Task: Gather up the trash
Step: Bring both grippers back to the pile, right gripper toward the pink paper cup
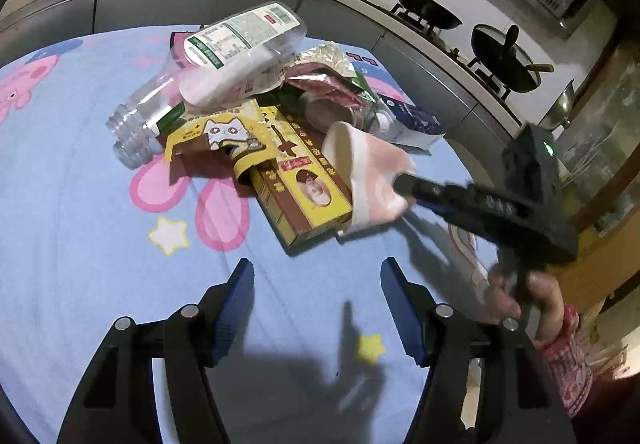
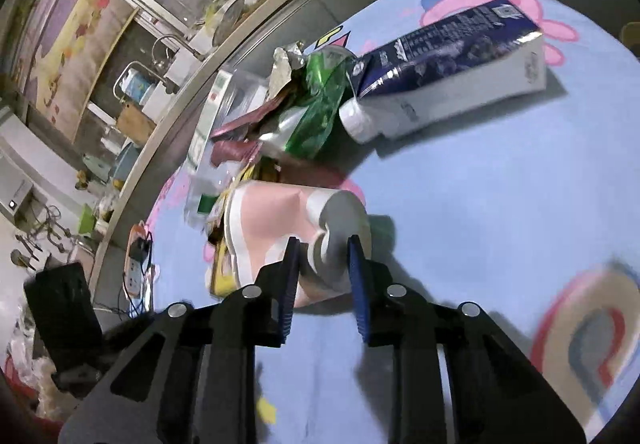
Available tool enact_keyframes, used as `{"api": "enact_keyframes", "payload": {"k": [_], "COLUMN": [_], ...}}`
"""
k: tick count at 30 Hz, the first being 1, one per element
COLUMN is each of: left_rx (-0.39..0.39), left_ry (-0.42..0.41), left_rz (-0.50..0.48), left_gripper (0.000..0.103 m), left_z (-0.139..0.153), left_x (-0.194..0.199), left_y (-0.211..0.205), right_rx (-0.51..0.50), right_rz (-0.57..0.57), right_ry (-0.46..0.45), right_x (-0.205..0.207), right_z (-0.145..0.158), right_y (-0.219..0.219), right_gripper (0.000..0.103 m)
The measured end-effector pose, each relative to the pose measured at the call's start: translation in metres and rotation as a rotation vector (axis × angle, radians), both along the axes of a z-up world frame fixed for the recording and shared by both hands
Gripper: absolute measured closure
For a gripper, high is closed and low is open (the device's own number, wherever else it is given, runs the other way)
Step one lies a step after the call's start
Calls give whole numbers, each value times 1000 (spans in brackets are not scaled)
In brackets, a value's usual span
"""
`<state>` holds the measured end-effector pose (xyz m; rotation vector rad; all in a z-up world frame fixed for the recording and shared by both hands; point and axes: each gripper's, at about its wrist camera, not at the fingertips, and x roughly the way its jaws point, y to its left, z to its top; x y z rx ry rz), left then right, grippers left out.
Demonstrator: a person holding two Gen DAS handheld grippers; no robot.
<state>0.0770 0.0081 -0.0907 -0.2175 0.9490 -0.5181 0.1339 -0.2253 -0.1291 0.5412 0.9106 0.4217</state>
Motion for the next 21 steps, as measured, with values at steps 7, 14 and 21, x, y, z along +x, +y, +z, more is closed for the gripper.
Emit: {"api": "enact_keyframes", "payload": {"k": [7, 14, 21], "left_rx": [13, 42, 83], "left_ry": [11, 52, 92], "left_rz": [11, 42, 115], "left_gripper": [31, 28, 20], "left_z": [-1, -5, -9], "left_x": [4, 22, 57], "left_y": [-4, -17, -38], "right_rx": [-16, 3, -51], "right_rz": [-108, -169, -187], "right_ry": [-23, 12, -39], "right_x": [-50, -84, -100], "right_z": [6, -6, -7], "right_y": [-47, -75, -72], "right_gripper": [82, 53, 38]}}
